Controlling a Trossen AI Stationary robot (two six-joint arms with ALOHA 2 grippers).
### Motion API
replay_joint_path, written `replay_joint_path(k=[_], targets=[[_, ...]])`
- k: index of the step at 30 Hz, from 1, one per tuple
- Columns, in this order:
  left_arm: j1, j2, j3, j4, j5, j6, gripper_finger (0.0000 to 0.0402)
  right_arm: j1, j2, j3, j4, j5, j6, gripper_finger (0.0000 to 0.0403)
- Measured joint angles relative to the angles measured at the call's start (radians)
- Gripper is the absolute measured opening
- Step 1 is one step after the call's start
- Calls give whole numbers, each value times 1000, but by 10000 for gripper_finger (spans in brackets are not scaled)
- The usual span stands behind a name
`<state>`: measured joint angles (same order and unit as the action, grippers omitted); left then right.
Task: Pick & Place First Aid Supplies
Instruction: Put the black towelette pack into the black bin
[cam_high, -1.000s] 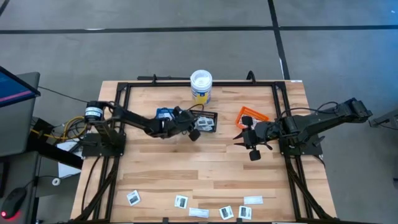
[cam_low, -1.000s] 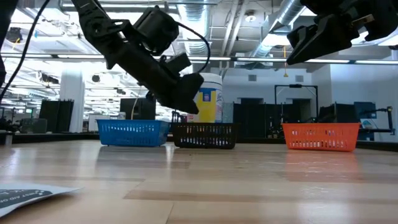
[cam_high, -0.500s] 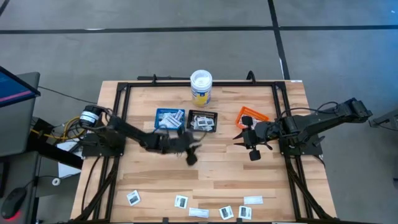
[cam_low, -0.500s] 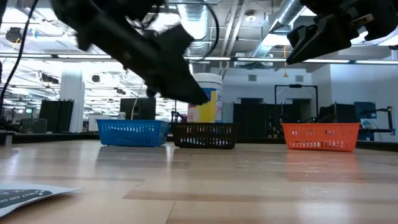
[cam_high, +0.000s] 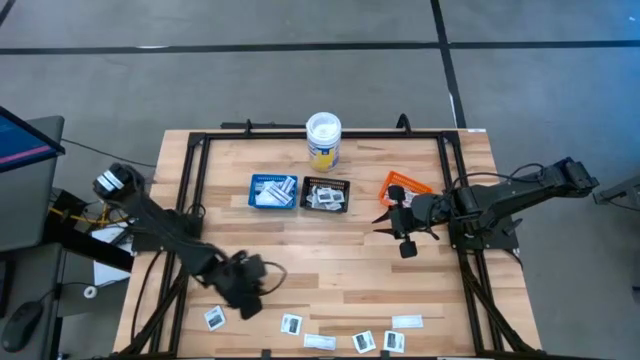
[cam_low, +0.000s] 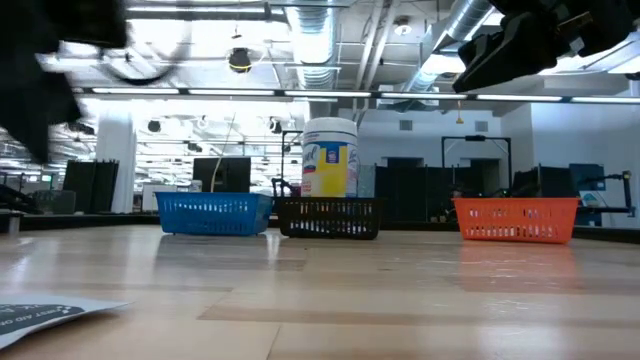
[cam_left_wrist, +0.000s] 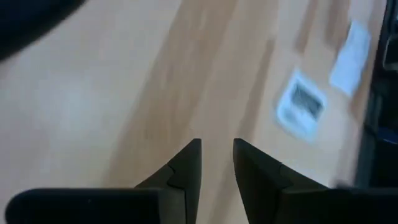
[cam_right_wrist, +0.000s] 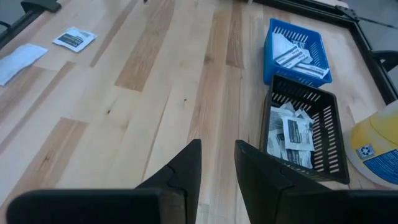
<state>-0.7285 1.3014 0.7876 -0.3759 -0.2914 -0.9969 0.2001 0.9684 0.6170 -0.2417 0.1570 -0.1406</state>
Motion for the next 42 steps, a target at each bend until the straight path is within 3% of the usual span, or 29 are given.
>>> replay_joint_path(k=[5, 14, 23, 28, 36, 42], targets=[[-106, -52, 0, -108, 144, -365, 93, 0, 0, 0, -1, 0, 0, 90], [-218, -9, -61, -131, 489, -900, 106, 0, 0, 0, -9, 0, 0, 90], [-228, -3, -121, -125, 509, -909, 167, 0, 0, 0, -10, 0, 0, 90], [-240, -1, -160, -115, 496, -897, 180, 0, 0, 0, -11, 0, 0, 90], [-235, -8, -221, -51, 451, -887, 140, 0, 0, 0, -11, 0, 0, 90], [-218, -6, -224, -42, 431, -871, 83, 0, 0, 0, -11, 0, 0, 90]])
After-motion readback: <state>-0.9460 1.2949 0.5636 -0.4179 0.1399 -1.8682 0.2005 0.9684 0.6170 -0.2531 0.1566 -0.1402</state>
